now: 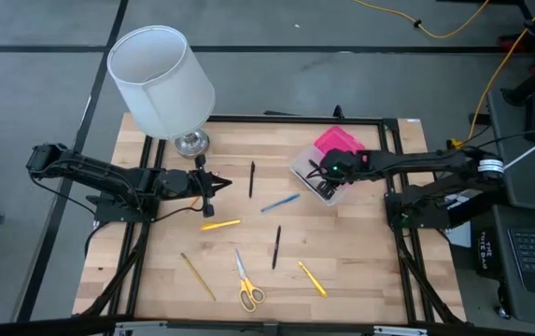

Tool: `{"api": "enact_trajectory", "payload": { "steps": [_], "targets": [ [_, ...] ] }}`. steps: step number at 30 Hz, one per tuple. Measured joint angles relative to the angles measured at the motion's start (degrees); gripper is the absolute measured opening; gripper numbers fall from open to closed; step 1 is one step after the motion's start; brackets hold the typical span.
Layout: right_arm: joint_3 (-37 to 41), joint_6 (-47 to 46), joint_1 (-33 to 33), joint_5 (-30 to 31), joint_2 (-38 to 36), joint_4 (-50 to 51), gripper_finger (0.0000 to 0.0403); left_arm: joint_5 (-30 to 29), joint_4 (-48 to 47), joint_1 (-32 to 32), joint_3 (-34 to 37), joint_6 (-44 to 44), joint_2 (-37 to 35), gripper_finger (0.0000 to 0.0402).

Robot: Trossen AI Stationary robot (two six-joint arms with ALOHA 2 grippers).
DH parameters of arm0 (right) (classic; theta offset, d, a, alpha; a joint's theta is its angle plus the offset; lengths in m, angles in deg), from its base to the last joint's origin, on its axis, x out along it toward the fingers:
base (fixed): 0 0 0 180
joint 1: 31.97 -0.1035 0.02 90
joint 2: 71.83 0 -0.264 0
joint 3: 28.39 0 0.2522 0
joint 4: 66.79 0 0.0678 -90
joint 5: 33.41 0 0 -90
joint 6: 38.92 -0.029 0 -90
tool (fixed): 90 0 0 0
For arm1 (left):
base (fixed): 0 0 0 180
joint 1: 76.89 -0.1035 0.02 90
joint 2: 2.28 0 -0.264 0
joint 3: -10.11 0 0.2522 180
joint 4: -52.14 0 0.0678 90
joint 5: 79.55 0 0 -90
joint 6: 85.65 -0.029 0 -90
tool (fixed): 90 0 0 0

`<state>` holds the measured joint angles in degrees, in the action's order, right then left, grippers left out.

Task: Pick & place school supplies into a supply box
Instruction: Put the black pen into the pink supply box

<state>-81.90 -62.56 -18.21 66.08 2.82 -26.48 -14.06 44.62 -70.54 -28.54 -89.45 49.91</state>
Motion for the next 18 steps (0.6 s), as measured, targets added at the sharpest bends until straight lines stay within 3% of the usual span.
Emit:
{"api": "enact_trajectory", "payload": {
  "steps": [10,18],
  "targets": [
    [0.0,0.4,0.0,0.3,5.8,-3.2,0.0035,0.1,0.0,0.0,0.0,0.0,0.0,0.0004],
    [0.0,1.8,0.0,4.4,7.1,-3.2,0.0047,0.2,0.0,0.0,0.0,0.0,0.0,0.0004]
  ]
}}
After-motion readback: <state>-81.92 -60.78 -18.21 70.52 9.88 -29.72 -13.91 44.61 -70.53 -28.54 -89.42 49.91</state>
